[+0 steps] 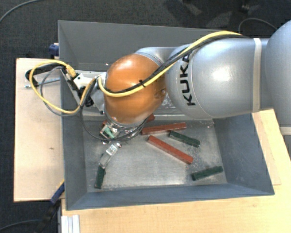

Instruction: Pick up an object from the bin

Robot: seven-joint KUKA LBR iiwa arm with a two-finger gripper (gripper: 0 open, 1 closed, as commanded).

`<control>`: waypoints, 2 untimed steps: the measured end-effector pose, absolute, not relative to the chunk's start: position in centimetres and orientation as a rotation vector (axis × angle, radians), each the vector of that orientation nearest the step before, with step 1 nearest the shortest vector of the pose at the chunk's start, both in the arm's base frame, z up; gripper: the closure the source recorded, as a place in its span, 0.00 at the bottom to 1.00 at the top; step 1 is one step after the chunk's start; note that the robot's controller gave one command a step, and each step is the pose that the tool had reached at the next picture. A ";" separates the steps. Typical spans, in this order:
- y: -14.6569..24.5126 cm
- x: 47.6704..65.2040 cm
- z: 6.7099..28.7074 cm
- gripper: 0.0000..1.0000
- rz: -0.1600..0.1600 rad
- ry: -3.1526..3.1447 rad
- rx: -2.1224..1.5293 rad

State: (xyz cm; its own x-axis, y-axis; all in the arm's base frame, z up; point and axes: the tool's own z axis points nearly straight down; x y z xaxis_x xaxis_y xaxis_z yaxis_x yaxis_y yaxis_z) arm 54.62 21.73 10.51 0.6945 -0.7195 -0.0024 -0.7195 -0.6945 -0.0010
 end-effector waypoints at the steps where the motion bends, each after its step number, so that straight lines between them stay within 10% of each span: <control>1: 10.4 58.9 18.6 0.00 -0.009 0.852 -3.020; 2: 7.6 60.1 14.1 0.00 0.001 0.009 -3.139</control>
Offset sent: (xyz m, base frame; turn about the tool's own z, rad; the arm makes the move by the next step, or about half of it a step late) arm 0.0404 -0.1110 0.0779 -0.2632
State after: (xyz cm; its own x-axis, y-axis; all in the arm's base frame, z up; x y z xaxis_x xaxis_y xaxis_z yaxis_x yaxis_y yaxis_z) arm 60.06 7.62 14.11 1.0000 -0.0056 -0.0008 -0.0056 -1.0000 -0.0026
